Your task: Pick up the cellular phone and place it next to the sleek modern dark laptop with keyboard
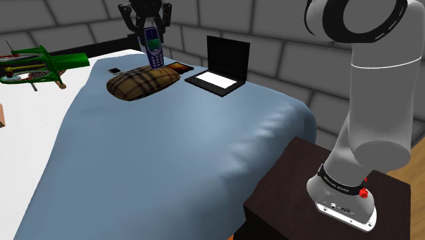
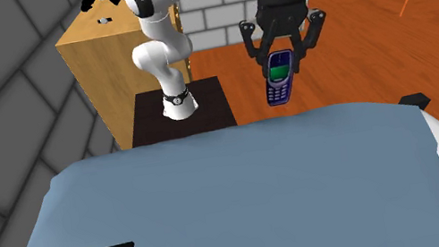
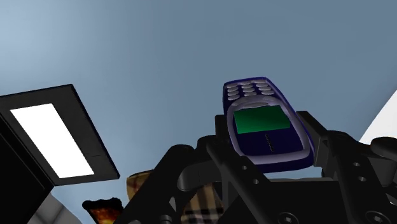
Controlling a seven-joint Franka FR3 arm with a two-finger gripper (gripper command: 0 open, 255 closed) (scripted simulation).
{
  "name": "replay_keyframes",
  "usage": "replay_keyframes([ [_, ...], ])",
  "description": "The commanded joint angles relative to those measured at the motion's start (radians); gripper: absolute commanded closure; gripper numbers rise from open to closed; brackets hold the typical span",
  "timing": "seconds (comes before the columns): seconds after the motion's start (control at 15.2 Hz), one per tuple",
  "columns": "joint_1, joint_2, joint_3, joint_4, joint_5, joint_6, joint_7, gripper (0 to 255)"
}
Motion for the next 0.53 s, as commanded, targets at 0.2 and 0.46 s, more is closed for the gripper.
replay_keyframes([
  [0.2, -0.115, -0.116, -0.03, -0.162, 0.063, 0.061, -0.112, 255],
  [0.46, -0.189, -0.176, -0.066, -0.242, 0.102, 0.09, -0.208, 255],
])
